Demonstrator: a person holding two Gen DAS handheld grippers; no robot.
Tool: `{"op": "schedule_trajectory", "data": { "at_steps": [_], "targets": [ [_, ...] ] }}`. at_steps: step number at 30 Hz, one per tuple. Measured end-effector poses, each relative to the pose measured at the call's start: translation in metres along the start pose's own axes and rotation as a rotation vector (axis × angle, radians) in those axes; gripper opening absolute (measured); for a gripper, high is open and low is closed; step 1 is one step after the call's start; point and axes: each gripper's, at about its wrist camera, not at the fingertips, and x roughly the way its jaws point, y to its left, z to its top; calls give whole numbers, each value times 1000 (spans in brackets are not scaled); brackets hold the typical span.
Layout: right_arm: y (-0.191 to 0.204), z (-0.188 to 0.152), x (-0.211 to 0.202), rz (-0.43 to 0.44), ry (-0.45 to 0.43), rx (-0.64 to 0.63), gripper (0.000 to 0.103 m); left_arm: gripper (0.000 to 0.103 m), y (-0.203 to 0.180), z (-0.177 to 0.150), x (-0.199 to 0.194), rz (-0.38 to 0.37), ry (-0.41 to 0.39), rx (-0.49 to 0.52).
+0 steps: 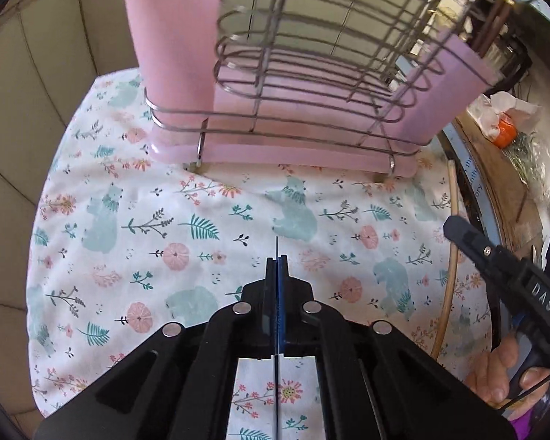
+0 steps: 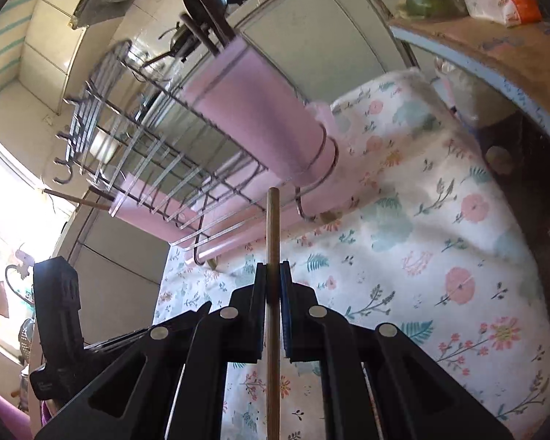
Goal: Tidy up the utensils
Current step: 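Hold the wooden chopstick in the right tool beside the rack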
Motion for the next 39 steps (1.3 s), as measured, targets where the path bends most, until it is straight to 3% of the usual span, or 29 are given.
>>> {"op": "schedule_trajectory", "data": {
  "at_steps": [6,12,17,25,39],
  "targets": [
    [4,-11,26,-27,68,-20,7,0,16,-7,20,9,44,-4],
    [9,-19,45,-68,109,-64,7,0,5,-2,26,45,53,73],
    [4,-26,63,-99,165,-65,7,0,-2,5,38,50,114,104],
    [3,-27,71,-86,168,-76,7,1,-17,13,47,108,145,220],
    [-1,-24,69,-74,168,-73,7,1,-33,17,57,118,145,283]
  ]
}}
